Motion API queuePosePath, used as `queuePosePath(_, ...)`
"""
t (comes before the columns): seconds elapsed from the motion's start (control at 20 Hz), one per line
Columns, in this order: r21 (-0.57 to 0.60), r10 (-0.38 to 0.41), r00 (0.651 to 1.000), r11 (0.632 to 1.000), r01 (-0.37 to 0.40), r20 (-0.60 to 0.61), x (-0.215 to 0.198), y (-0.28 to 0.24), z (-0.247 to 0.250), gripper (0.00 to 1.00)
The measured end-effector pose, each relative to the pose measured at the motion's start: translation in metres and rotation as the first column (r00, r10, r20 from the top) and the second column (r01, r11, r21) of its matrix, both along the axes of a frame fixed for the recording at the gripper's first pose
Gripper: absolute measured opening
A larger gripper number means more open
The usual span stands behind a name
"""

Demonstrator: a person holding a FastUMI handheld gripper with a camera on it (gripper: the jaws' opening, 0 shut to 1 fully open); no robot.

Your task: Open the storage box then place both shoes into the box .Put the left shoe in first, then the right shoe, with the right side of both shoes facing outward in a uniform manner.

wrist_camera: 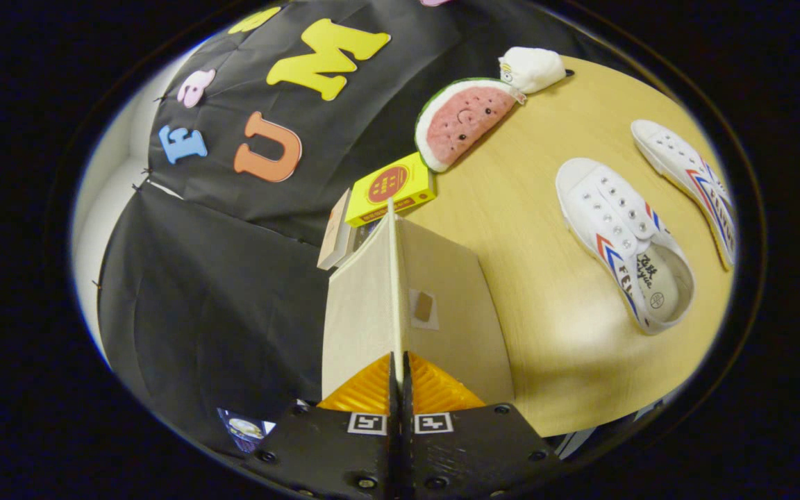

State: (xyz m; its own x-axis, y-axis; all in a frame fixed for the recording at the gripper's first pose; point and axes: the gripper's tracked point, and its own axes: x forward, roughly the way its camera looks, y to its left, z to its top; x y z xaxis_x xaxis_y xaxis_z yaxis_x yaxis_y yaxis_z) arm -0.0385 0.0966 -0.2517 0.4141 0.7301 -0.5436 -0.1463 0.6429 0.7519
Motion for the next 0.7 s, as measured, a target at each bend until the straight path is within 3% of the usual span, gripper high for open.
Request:
queuePosePath(0.35,-0.042,0.040,0.989,0.999,-0.035,0.145,-0.006,0.023,0.081,0.00)
queuePosePath(0.5,-0.094,0.072,0.969,0.994,-0.051,0.236,-0.012,0.049,0.118,0.00)
queuePosePath(0.7,-0.108,0.159,0.939,0.985,-0.132,0.306,-0.033,0.108,0.160,0.00)
